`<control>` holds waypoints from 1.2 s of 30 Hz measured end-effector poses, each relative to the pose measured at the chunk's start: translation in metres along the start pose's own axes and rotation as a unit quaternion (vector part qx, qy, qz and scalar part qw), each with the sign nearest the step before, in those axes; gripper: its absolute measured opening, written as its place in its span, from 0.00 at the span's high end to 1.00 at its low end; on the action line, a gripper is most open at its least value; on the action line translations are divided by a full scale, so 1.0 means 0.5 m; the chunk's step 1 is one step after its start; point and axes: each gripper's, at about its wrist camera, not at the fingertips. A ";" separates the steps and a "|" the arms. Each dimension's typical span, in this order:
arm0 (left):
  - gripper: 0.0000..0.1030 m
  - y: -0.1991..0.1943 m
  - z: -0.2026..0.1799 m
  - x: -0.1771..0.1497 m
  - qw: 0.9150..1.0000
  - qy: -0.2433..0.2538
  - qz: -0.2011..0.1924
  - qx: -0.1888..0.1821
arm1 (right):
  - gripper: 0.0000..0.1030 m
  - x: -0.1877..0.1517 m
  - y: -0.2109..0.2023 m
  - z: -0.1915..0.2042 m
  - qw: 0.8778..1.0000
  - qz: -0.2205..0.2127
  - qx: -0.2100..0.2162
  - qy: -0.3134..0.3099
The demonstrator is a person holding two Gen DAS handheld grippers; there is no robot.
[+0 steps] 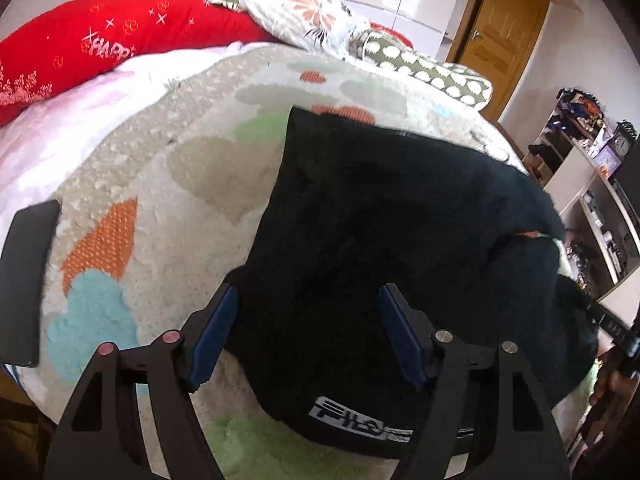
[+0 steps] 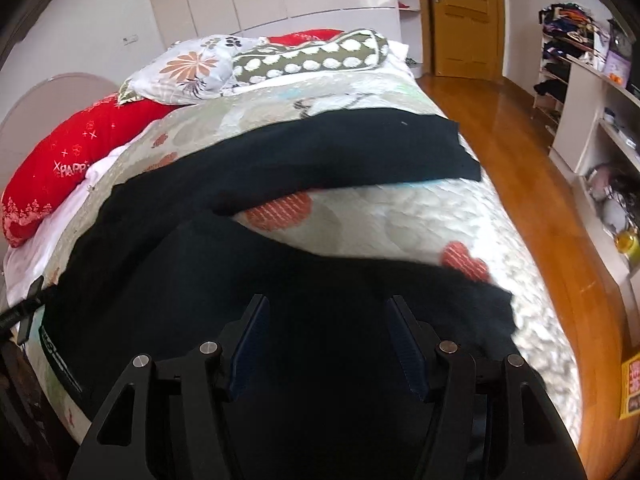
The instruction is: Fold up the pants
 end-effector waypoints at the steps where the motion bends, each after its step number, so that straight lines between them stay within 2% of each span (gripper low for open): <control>1: 0.30 0.008 0.001 -0.005 1.000 0.002 0.005 0.003 | 0.39 0.003 0.002 0.006 1.000 -0.001 0.005 -0.003; 5: 0.24 0.023 -0.010 -0.016 1.000 0.023 0.002 0.012 | 0.36 0.012 0.049 0.042 1.000 0.010 0.017 -0.022; 8: 0.22 0.026 -0.017 -0.014 0.999 0.035 0.003 0.015 | 0.35 0.002 0.103 0.058 0.998 0.042 -0.010 -0.047; 10: 0.22 0.022 -0.014 -0.005 0.999 0.032 0.004 0.008 | 0.35 0.009 0.109 0.071 0.997 0.038 -0.015 -0.070; 12: 0.22 0.019 -0.009 0.015 1.000 0.027 0.002 -0.007 | 0.35 0.028 0.106 0.068 0.997 0.040 0.001 -0.064; 16: 0.18 0.035 -0.011 0.076 0.998 0.058 -0.004 -0.022 | 0.34 0.094 0.101 0.057 0.998 0.012 0.022 -0.056; 22: 0.17 0.130 -0.007 0.184 0.996 0.066 0.003 -0.059 | 0.28 0.194 0.154 0.069 0.996 -0.020 0.054 -0.074; 26: 0.17 0.247 0.006 0.220 0.995 0.061 0.050 -0.055 | 0.25 0.245 0.231 0.092 0.991 -0.012 0.071 -0.109; 30: 0.17 0.322 0.009 0.229 0.993 0.066 0.073 -0.058 | 0.21 0.284 0.319 0.129 0.979 -0.001 0.062 -0.195; 33: 0.17 0.357 0.005 0.237 0.991 0.064 0.084 -0.080 | 0.21 0.288 0.382 0.148 0.965 0.026 0.080 -0.249; 36: 0.16 0.379 -0.010 0.244 0.987 0.085 0.095 -0.095 | 0.21 0.283 0.442 0.163 0.954 0.054 0.095 -0.278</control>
Point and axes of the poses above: each gripper's, at about its wrist camera, not at the fingertips, and y roughly the way its jaws point, z to its left, x to its top, and after that the axes turned 14 degrees about -z, right-handed
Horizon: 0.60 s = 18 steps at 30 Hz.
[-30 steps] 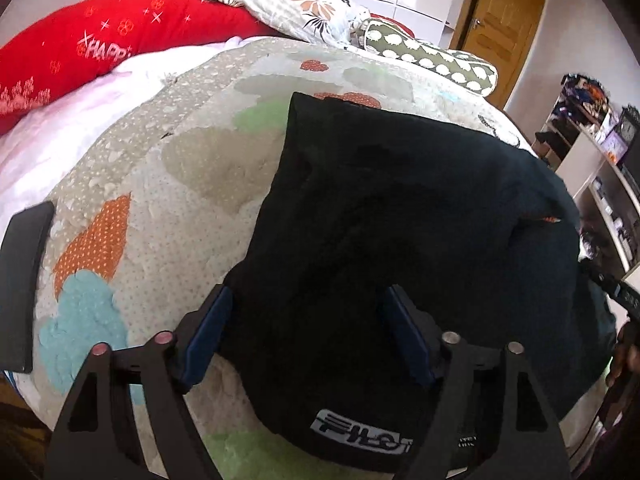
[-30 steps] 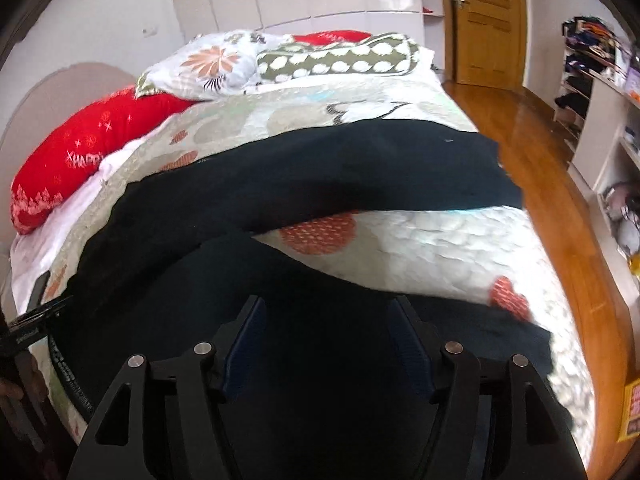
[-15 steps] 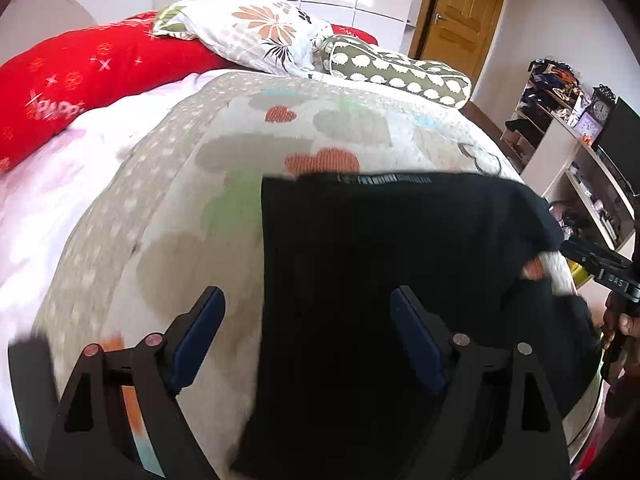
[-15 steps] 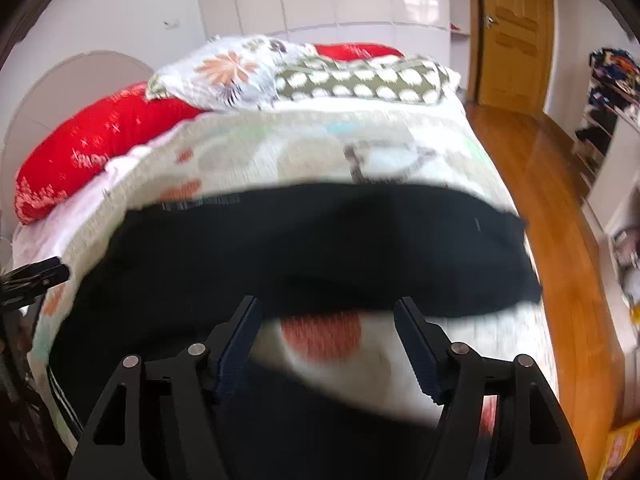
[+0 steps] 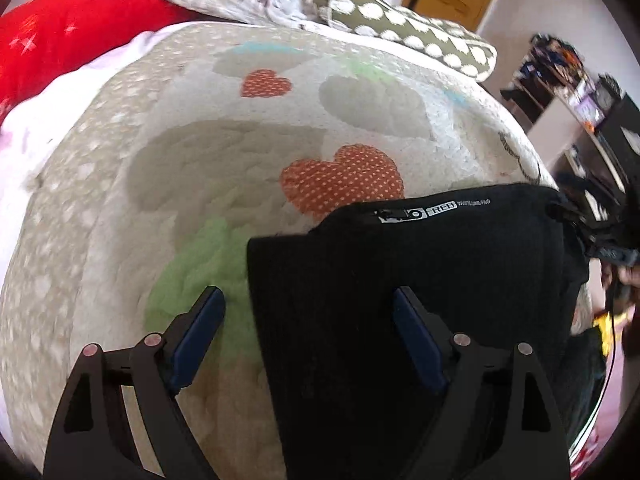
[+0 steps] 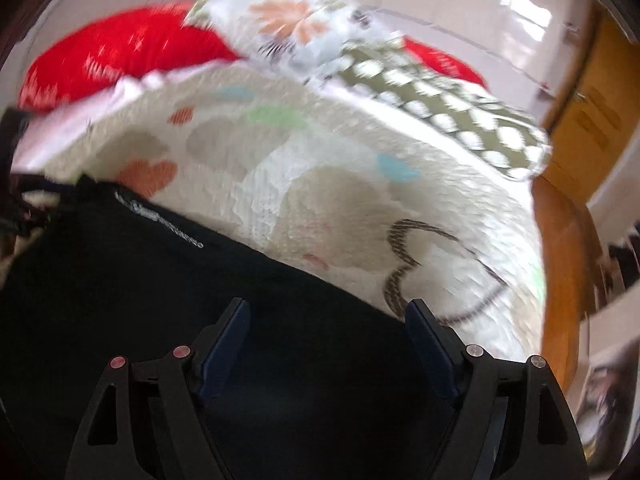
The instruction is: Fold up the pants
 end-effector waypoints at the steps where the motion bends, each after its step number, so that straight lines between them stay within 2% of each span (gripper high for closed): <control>1: 0.16 0.009 -0.006 0.004 1.000 0.014 0.004 -0.007 | 0.21 0.001 0.017 -0.003 1.000 0.007 0.006 -0.005; 6: 0.16 0.027 -0.017 0.015 0.998 0.049 0.008 -0.031 | 0.21 0.000 0.080 -0.005 0.998 0.034 0.045 -0.022; 9: 0.17 0.040 -0.024 0.022 0.998 0.048 0.003 -0.035 | 0.23 -0.005 0.096 -0.014 0.998 0.038 0.058 0.007; 10: 0.26 0.041 -0.029 0.023 0.998 0.046 -0.002 -0.037 | 0.35 -0.007 0.092 -0.014 0.997 0.035 0.067 0.016; 11: 0.33 0.041 -0.031 0.027 0.998 0.045 -0.006 -0.043 | 0.54 -0.008 0.083 -0.008 0.996 0.028 0.077 0.018; 12: 0.49 0.039 -0.035 0.029 0.998 0.047 -0.009 -0.047 | 0.62 -0.009 0.074 0.000 0.997 0.023 0.077 0.011; 13: 0.71 0.034 -0.039 0.030 0.997 0.049 -0.012 -0.053 | 0.87 -0.011 0.063 0.011 0.997 0.020 0.076 0.000; 14: 0.83 0.027 -0.044 0.032 0.997 0.045 -0.015 -0.063 | 0.94 -0.012 0.052 0.021 0.997 0.018 0.068 -0.010; 15: 0.87 0.020 -0.047 0.034 0.997 0.048 -0.021 -0.049 | 0.95 -0.012 0.040 0.030 0.998 0.015 0.059 -0.019; 18: 0.88 -0.009 -0.049 0.034 0.997 0.051 -0.036 -0.038 | 0.95 -0.007 -0.018 0.038 0.999 -0.010 0.048 -0.017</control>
Point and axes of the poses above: each gripper's, at about its wrist camera, not at the fingertips, and y roughly the way its jaws point, z to its left, x to its top, and after that the axes turned 14 degrees about -z, right-handed
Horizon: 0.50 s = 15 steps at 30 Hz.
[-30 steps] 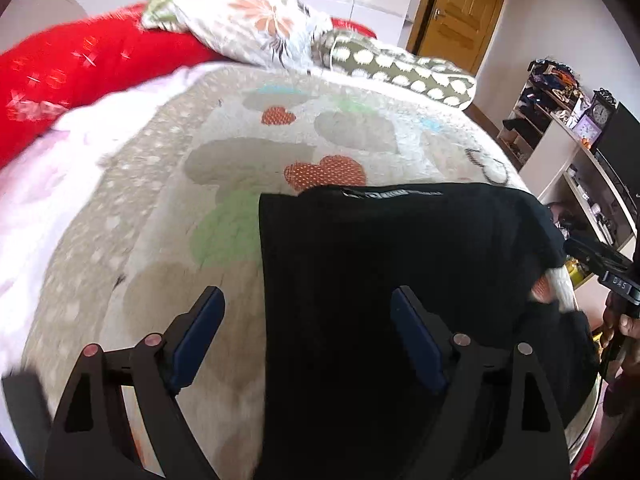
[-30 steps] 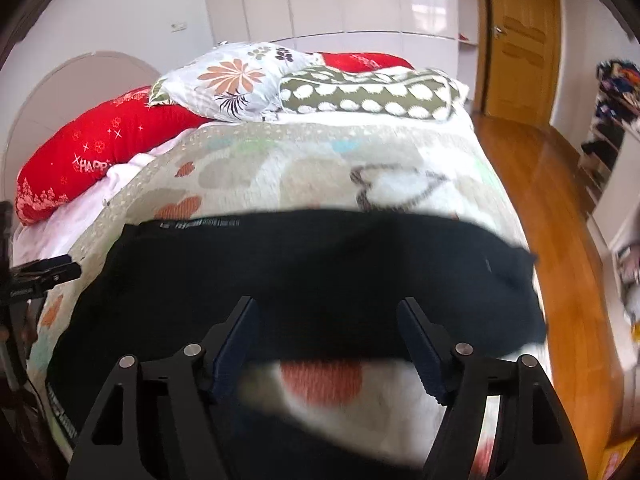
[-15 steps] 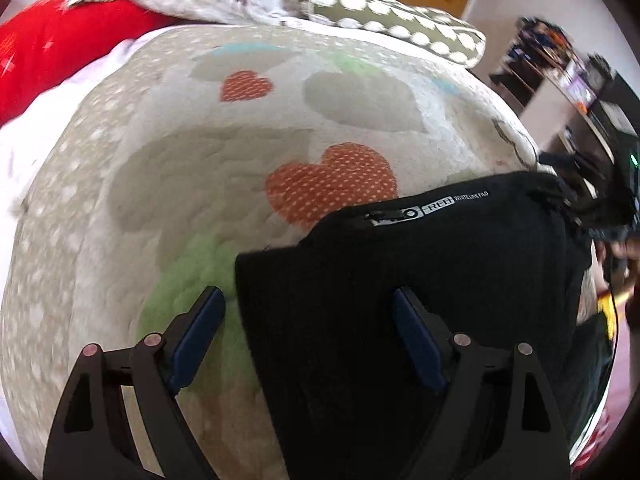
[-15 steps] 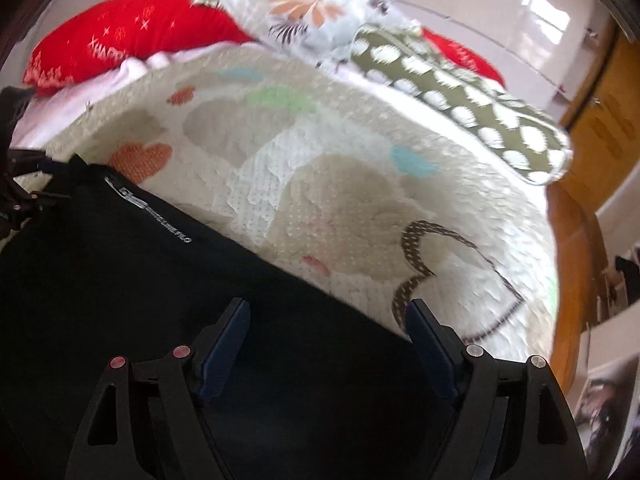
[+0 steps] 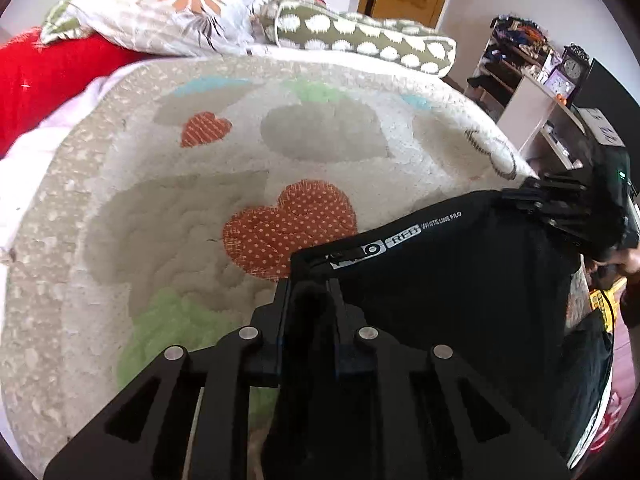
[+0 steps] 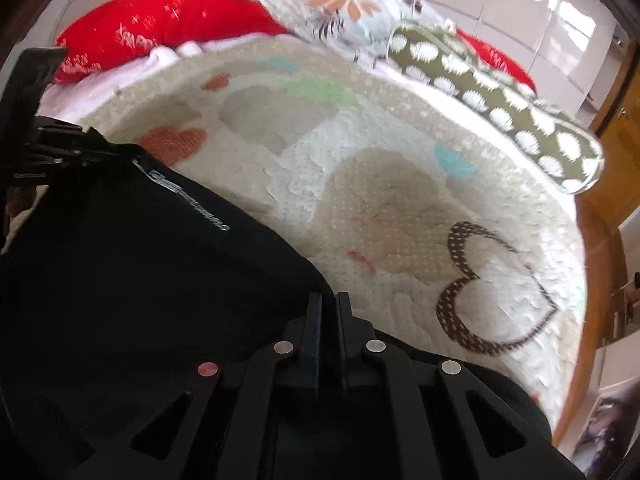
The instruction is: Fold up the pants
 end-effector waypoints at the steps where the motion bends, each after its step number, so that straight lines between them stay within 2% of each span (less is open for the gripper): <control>1: 0.88 -0.014 0.000 0.002 1.000 -0.002 -0.007 0.001 | 0.95 0.004 -0.024 0.003 1.000 -0.010 -0.004 0.003; 5: 0.90 -0.121 -0.004 0.014 0.998 -0.014 -0.053 -0.015 | 0.95 0.012 -0.165 0.023 0.997 -0.071 -0.024 0.008; 8: 0.92 -0.205 -0.028 0.014 0.996 -0.001 -0.083 -0.030 | 0.95 -0.002 -0.282 0.057 0.993 -0.113 -0.029 0.009; 11: 0.93 -0.293 -0.061 -0.008 0.993 0.017 -0.110 -0.047 | 0.95 -0.045 -0.398 0.120 0.989 -0.145 -0.031 0.003; 15: 0.93 -0.373 -0.097 -0.060 0.989 0.037 -0.126 -0.061 | 0.95 -0.125 -0.501 0.211 0.987 -0.161 -0.021 0.015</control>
Point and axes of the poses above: each gripper's, at about its wrist camera, not at the fingertips, and y roughly the way its jaws point, z to its left, x to its top, and after that the axes turned 14 degrees about -z, right-handed
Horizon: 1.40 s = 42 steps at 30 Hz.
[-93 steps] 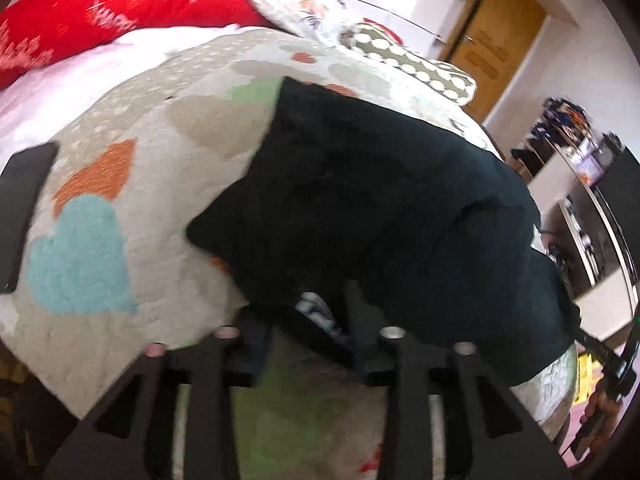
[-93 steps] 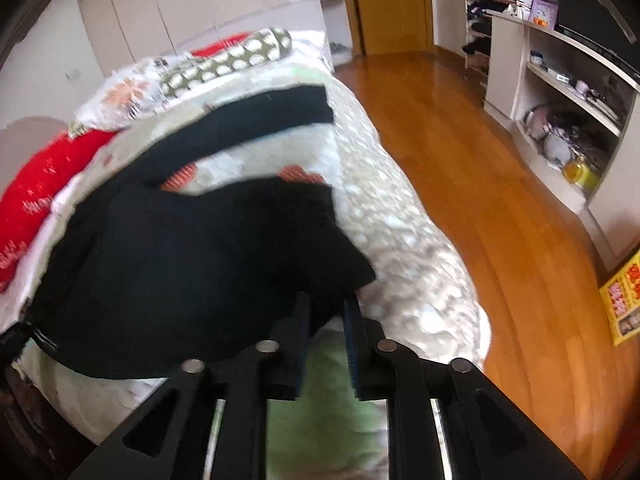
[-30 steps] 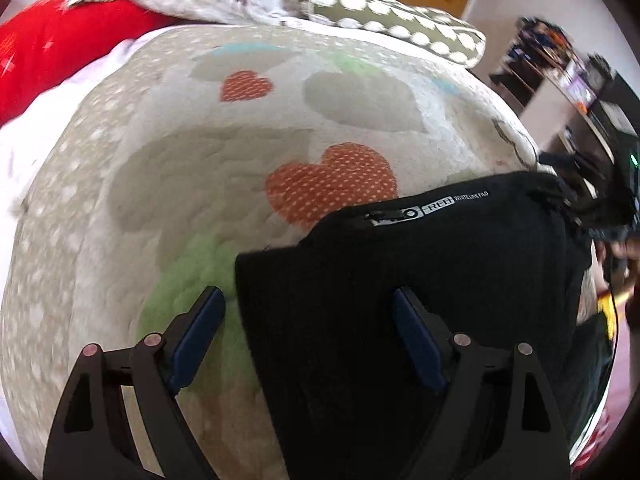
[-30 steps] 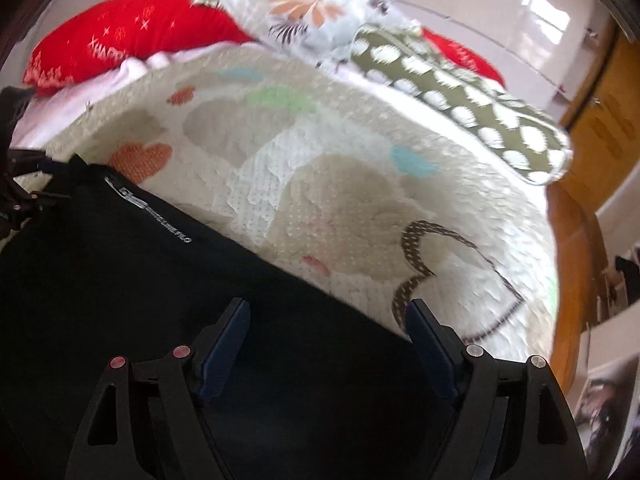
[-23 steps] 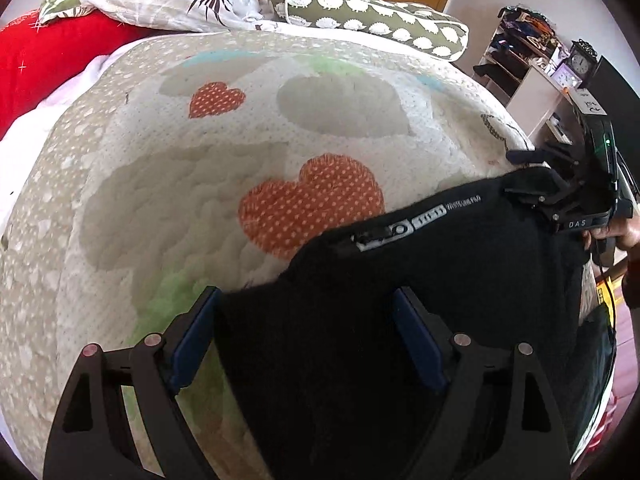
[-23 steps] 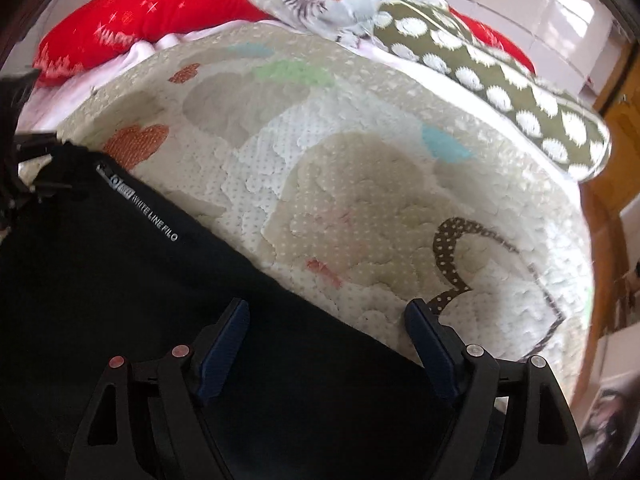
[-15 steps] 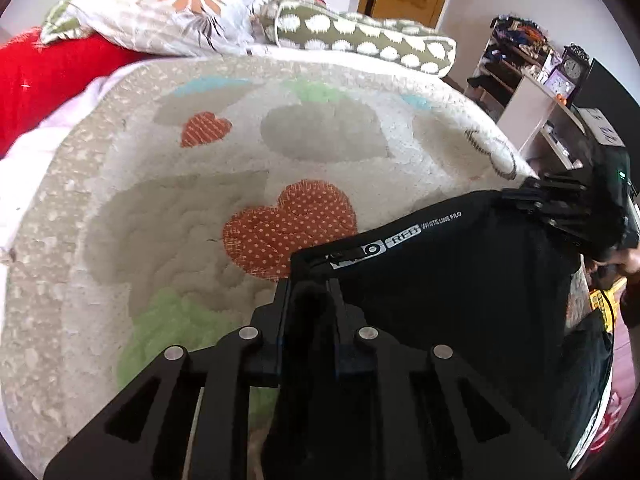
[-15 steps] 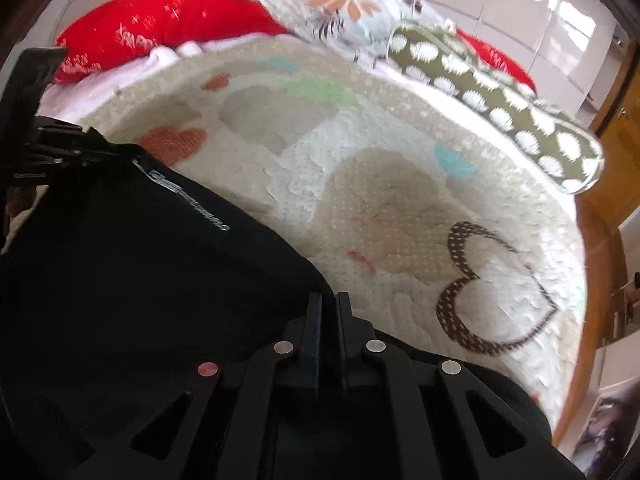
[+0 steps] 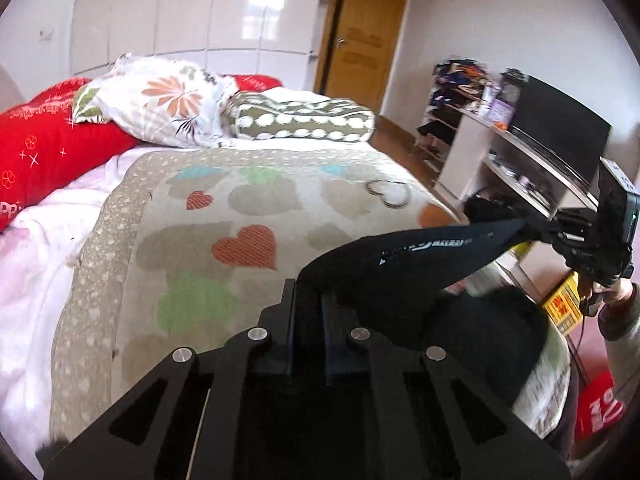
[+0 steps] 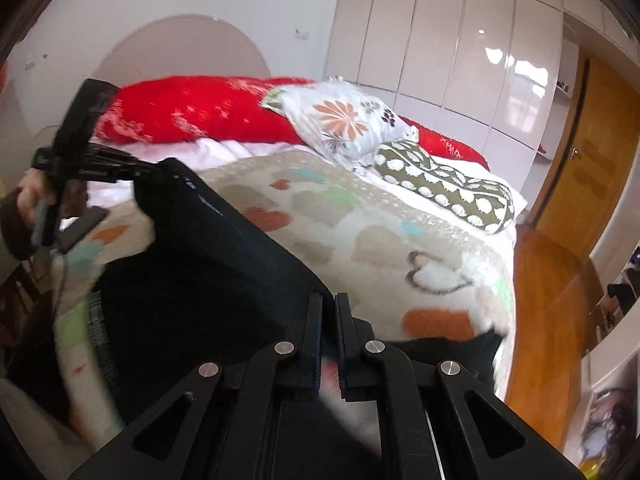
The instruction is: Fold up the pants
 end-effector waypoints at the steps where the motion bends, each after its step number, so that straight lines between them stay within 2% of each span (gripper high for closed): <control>1: 0.93 -0.022 -0.014 -0.016 1.000 0.000 0.001 -0.005 | 0.95 -0.015 -0.022 0.016 1.000 0.001 0.003 0.006; 4: 0.93 -0.060 -0.032 -0.064 1.000 -0.006 0.007 -0.016 | 0.95 -0.087 -0.069 0.073 0.999 0.021 0.022 0.042; 5: 0.93 -0.068 -0.035 -0.094 1.000 -0.010 0.020 -0.015 | 0.95 -0.109 -0.073 0.087 0.998 0.028 0.026 0.057; 7: 0.93 -0.074 -0.040 -0.142 0.999 -0.014 0.036 -0.008 | 0.95 -0.166 -0.065 0.106 0.993 0.052 0.038 0.094; 10: 0.92 -0.058 -0.026 -0.223 0.996 -0.052 0.074 -0.002 | 0.95 -0.240 -0.020 0.118 0.987 0.100 0.038 0.122; 12: 0.81 -0.065 -0.024 -0.244 0.995 -0.074 0.072 -0.002 | 0.92 -0.265 -0.007 0.119 0.983 0.118 0.037 0.134; 14: 0.73 -0.084 -0.013 -0.246 0.993 -0.104 0.059 -0.003 | 0.85 -0.255 -0.014 0.118 0.983 0.115 0.038 0.139; 15: 0.66 -0.093 -0.009 -0.244 0.992 -0.111 0.055 -0.003 | 0.82 -0.243 -0.021 0.118 0.984 0.111 0.045 0.135; 16: 0.54 -0.103 -0.006 -0.242 0.992 -0.113 0.052 0.000 | 0.75 -0.230 -0.028 0.122 0.985 0.107 0.051 0.127; 18: 0.36 -0.123 -0.005 -0.237 0.994 -0.101 0.046 0.020 | 0.64 -0.209 -0.037 0.135 0.987 0.089 0.060 0.119; 20: 0.36 -0.134 -0.003 -0.230 0.994 -0.095 0.038 0.032 | 0.50 -0.190 -0.031 0.163 0.989 0.067 0.079 0.105; 24: 0.25 -0.136 0.014 -0.220 0.993 -0.112 0.022 0.044 | 0.48 -0.189 0.020 0.232 0.991 0.072 0.091 0.064; 26: 0.23 -0.120 0.021 -0.214 0.992 -0.115 0.024 0.052 | 0.48 -0.196 0.046 0.257 0.991 0.076 0.099 0.053; 30: 0.22 -0.076 0.028 -0.211 0.991 -0.113 0.043 0.064 | 0.48 -0.197 0.067 0.286 0.991 0.079 0.104 0.033; 33: 0.22 -0.049 0.024 -0.219 0.990 -0.111 0.064 0.054 | 0.48 -0.196 0.073 0.294 0.990 0.077 0.114 0.033; 35: 0.23 -0.029 0.014 -0.221 0.990 -0.102 0.082 0.047 | 0.51 -0.202 0.085 0.295 0.988 0.093 0.115 0.034; 36: 0.31 -0.019 0.010 -0.222 0.990 -0.097 0.089 0.045 | 0.52 -0.205 0.088 0.292 0.987 0.096 0.117 0.043; 37: 0.58 -0.013 0.007 -0.222 0.990 -0.094 0.094 0.042 | 0.57 -0.202 0.088 0.289 0.987 0.095 0.118 0.052; 38: 0.71 -0.004 0.006 -0.220 0.990 -0.091 0.104 0.039 | 0.68 -0.197 0.087 0.281 0.986 0.090 0.125 0.070; 39: 0.77 0.000 0.007 -0.216 0.989 -0.089 0.108 0.039 | 0.77 -0.193 0.083 0.278 0.983 0.087 0.138 0.087; 40: 0.79 0.000 0.009 -0.212 0.990 -0.089 0.107 0.038 | 0.94 -0.186 0.081 0.274 0.980 0.084 0.150 0.104; 42: 0.83 -0.003 0.010 -0.196 0.991 -0.082 0.102 0.031 | 0.94 -0.174 0.080 0.279 0.980 0.086 0.146 0.100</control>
Point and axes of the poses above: each gripper's, at about its wrist camera, not at the fingertips, and y roughly the way its jaws point, z to its left, x to its top, and after that the axes turned 14 degrees about -z, right-handed
